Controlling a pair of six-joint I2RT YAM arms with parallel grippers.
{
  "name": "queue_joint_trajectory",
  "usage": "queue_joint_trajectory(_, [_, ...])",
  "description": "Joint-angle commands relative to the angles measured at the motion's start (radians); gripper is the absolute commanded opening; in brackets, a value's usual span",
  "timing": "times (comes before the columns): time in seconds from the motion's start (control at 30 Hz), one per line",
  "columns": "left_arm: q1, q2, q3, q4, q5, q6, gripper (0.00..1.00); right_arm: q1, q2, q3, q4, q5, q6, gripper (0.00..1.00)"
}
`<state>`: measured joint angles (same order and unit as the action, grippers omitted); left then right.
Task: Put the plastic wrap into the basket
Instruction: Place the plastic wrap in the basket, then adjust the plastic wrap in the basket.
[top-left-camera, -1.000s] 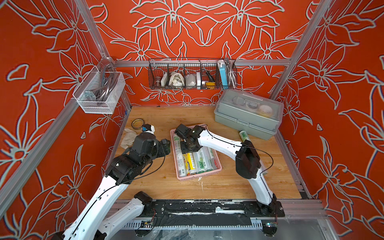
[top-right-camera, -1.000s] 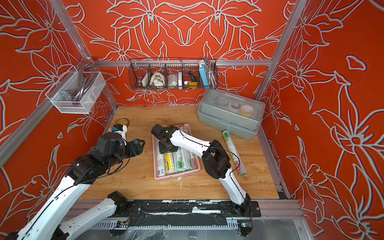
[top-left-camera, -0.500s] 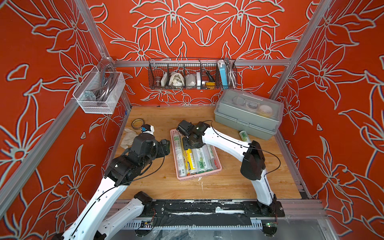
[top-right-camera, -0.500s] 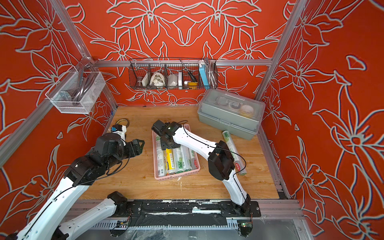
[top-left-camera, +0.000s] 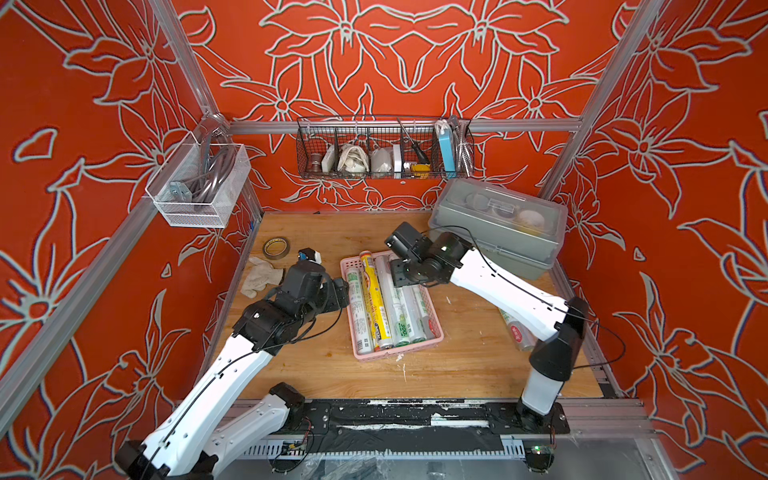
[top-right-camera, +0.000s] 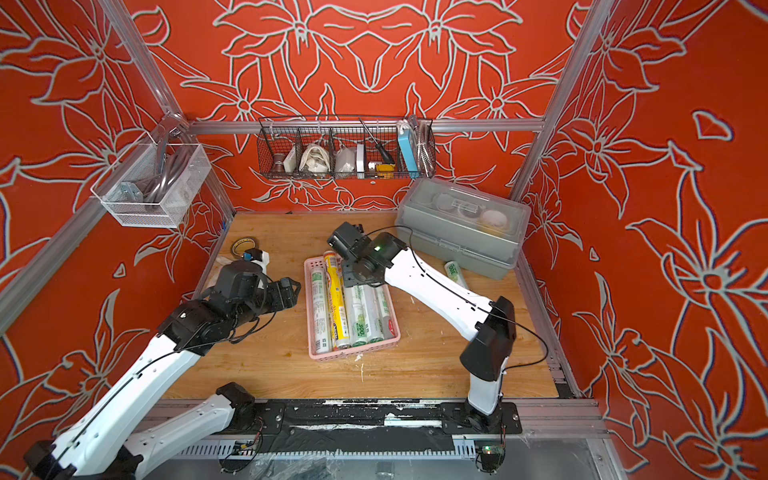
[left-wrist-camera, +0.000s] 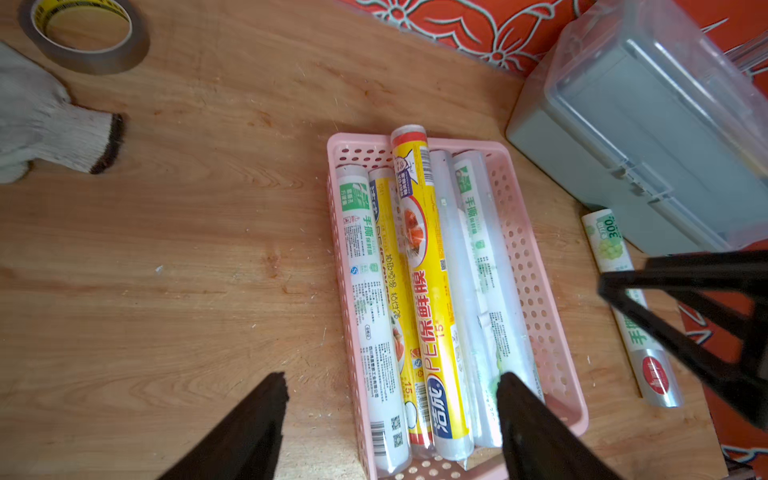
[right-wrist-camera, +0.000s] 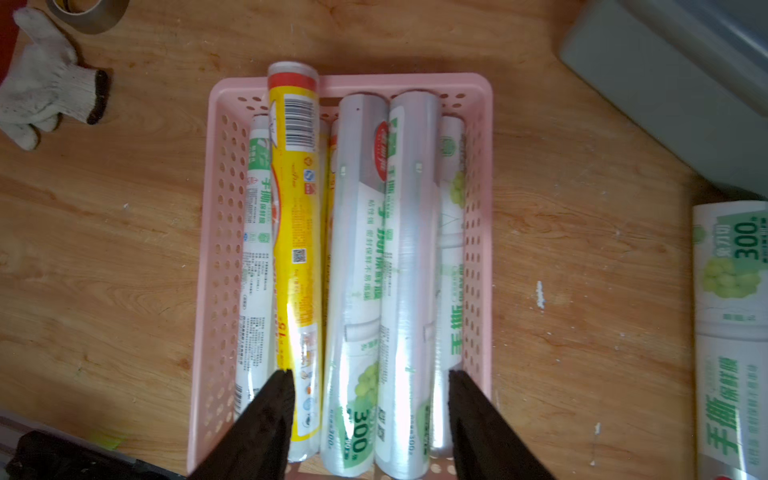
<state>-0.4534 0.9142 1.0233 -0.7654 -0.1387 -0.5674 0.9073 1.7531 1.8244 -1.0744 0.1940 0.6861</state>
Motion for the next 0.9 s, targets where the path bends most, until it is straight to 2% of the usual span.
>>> queue_joint_trajectory(0.0, [0.005,0.022,-0.017,0.063,0.048,-0.035,0.8,-0.051,-0.075,-0.092,-0.014,0.047,-0.077,0.59])
queue_joint_trajectory(0.1, [0.005,0.062,-0.048,0.128,0.09,-0.064,0.8,-0.09,-0.138,-0.182,0.033,0.027,-0.105,0.58])
queue_joint_trajectory(0.33, [-0.002,0.292,-0.093,0.288,0.189,-0.131,0.78,-0.126,-0.167,-0.249,0.04,0.005,-0.134,0.58])
queue_joint_trajectory(0.67, [-0.065,0.501,-0.098,0.403,0.193,-0.162,0.78,-0.287,-0.321,-0.473,0.065,-0.002,-0.185,0.58])
queue_joint_trajectory(0.87, [-0.08,0.548,-0.112,0.453,0.21,-0.181,0.69,-0.395,-0.374,-0.573,0.063,0.001,-0.261,0.59])
